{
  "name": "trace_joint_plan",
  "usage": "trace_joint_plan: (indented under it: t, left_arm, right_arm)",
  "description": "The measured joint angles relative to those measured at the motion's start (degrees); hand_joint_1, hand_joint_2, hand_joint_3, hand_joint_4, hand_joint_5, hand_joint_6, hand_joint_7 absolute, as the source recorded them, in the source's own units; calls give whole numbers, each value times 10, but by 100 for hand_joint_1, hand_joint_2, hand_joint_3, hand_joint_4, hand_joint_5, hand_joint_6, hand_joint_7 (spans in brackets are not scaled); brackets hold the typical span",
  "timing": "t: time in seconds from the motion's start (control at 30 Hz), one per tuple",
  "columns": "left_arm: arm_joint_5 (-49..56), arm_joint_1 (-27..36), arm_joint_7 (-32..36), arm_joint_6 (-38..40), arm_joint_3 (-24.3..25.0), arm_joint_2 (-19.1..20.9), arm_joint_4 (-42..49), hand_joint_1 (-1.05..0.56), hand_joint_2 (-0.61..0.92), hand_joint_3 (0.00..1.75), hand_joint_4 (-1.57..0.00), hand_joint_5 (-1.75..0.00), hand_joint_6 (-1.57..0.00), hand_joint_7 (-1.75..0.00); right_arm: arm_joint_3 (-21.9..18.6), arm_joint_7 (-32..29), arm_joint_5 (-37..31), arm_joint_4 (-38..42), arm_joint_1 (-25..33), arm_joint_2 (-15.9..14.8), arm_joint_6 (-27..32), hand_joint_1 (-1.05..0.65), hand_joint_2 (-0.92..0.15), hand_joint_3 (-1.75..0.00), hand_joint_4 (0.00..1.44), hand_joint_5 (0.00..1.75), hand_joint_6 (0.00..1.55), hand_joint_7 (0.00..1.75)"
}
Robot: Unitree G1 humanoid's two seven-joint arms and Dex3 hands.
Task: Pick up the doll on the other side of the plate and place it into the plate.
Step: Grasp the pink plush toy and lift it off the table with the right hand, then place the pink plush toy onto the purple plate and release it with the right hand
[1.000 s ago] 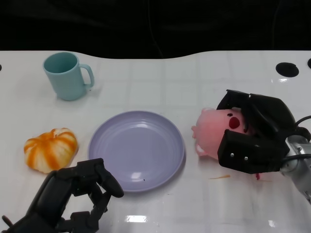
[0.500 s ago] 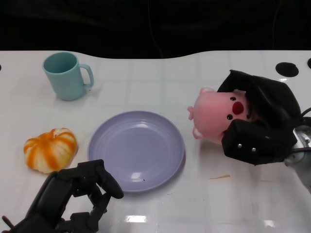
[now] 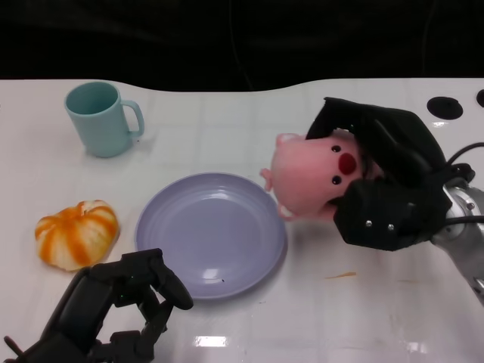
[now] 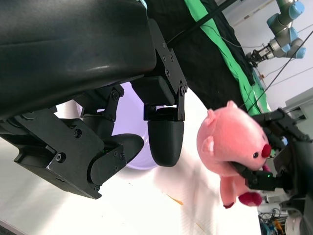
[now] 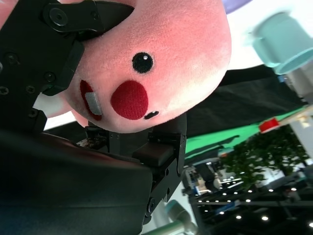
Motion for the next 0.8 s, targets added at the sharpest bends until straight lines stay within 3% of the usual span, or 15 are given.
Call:
trace_joint_plan:
  t: [0.4,0.53,0.8]
  left_arm:
    - [2,-1,0,1,-4,-3,0,-5,51,113,-78,-155,-84,-117]
    - [5,-3,0,1,-8,-4,0,-5,52,112,-77,-155,-83,-118]
    - [12,-6,0,1,-13,-6,0,-5,51,112,-78,-156,-83,-119]
  right_arm:
    - [21,27,-6,22,-68,65,0,-22,-27,-150,96,175,75,175]
    - [30,25,-8,55,-87,88,-10,-21,-25,-148,96,175,75,175]
    - [57,23,-19,107,-113,124,-11,-21,-30,-138,96,175,73,175]
